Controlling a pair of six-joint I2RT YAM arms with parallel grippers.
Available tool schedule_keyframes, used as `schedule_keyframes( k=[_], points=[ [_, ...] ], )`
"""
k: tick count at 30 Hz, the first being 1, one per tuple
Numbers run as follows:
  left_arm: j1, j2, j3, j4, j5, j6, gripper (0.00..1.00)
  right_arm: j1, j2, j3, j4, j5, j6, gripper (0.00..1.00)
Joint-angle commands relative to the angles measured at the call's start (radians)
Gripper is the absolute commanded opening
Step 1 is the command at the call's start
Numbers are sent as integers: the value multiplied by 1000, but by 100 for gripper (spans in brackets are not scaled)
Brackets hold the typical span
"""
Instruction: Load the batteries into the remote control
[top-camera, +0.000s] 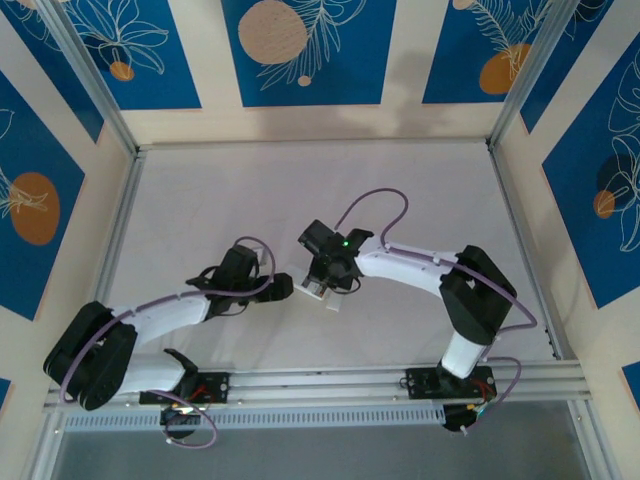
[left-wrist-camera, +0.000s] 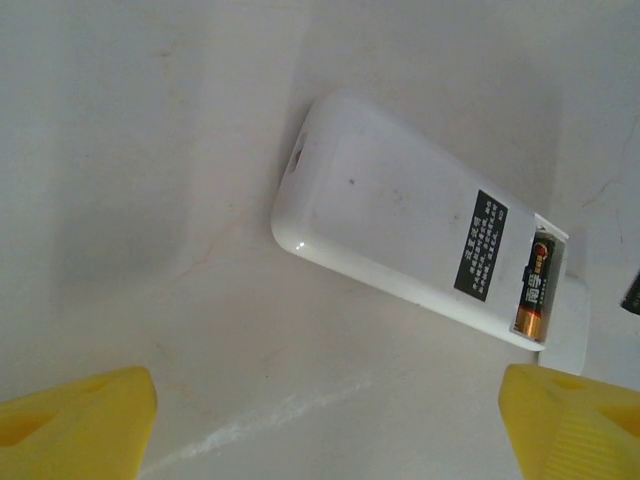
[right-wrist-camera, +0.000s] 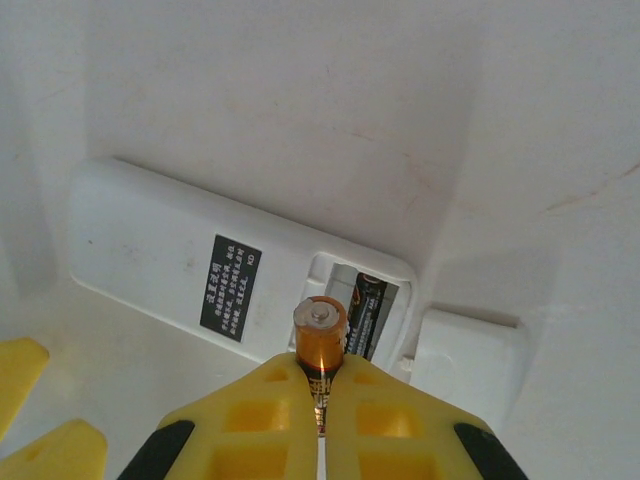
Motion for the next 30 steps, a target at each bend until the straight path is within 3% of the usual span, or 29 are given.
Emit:
schedule_keyframes(
  k=[1, 3, 9, 17, 23, 30],
  points=[
    [9, -21, -32, 50, 48, -57, 87, 10, 21, 11, 37, 33, -17, 8],
    [9, -22, -50, 75, 67, -75, 83, 12, 28, 0, 56, 31, -24, 8],
    [8, -1, -100, 191, 129, -144, 57, 9, 48, -22, 87, 38, -40, 8],
    [-36, 141, -122, 408, 189, -238, 1, 9, 52, -48, 100, 41, -35, 8],
    [-82, 240, -124, 518, 177, -298, 0, 10, 51, -61, 99, 44, -37, 8],
    [-118, 258, -131, 536, 150, -316, 0, 17, 56, -78, 108, 49, -31, 7]
  ],
)
